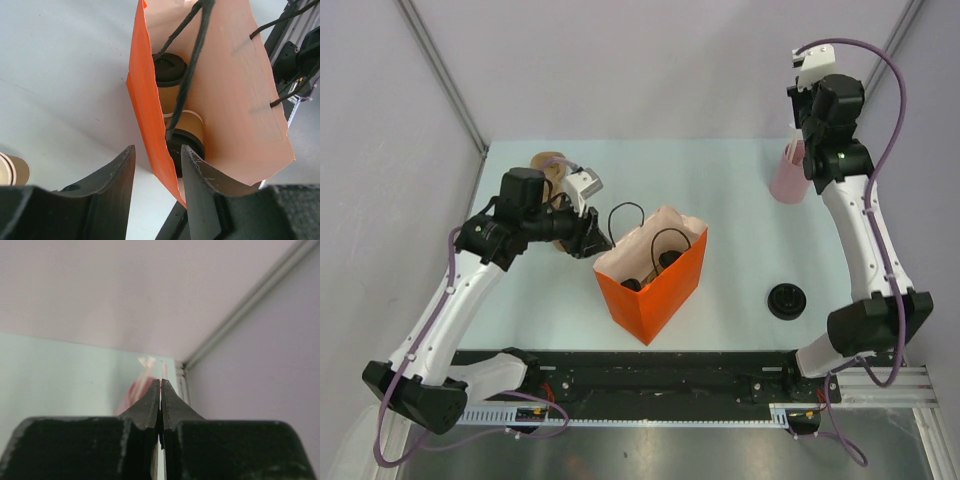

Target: Pack the takeout coffee

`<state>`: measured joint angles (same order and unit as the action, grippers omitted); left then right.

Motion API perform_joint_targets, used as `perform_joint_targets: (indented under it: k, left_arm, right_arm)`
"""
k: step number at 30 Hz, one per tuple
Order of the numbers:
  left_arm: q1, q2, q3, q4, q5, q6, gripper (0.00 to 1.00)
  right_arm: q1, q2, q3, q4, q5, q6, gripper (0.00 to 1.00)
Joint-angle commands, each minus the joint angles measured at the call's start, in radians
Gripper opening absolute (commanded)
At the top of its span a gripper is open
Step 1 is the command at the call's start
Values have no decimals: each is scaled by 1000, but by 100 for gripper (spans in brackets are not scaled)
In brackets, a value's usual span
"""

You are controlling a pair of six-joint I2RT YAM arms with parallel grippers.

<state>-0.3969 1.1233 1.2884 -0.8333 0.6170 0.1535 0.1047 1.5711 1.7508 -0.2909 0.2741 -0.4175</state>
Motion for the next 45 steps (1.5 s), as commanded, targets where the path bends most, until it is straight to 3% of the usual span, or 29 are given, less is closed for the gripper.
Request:
perform_joint_targets:
  k: [1,2,8,15,19,23,27,31,36,45]
  left_arm:
    - [-5,-45,-11,17,40,73,47]
    - [-5,-46,-12,17,40,73,47]
    - [-5,-63,-26,17,40,74,47]
    - [-5,-79,-32,17,35,75,47]
    - [-5,-85,-31,20,35,75,47]
    - [-5,-83,-34,19,33,75,47]
    - [-5,-85,-34,20,35,75,47]
    - [-5,-80,-35,20,38,77,47]
    - [-5,-79,-34,22,36,77,47]
    - [-5,-68,-26,23,35,73,47]
  right_arm:
    - [49,-178,41,19,-168,112,0]
    - [61,-201,41,1,-302,135,0]
    - [197,-273,108,-187,-629,215,0]
    - [458,-215,265,-476,-881,214,0]
    - [631,-200,292,-573,-874,203,0]
    - [690,-163,363,-710,-790,204,0]
    - [690,-160,449,-760,-670,240,0]
    - [682,-209,487,-691,-629,266,0]
    - [678,-235,535,-668,-647,255,0]
    - [673,-148,552,-870,-757,207,0]
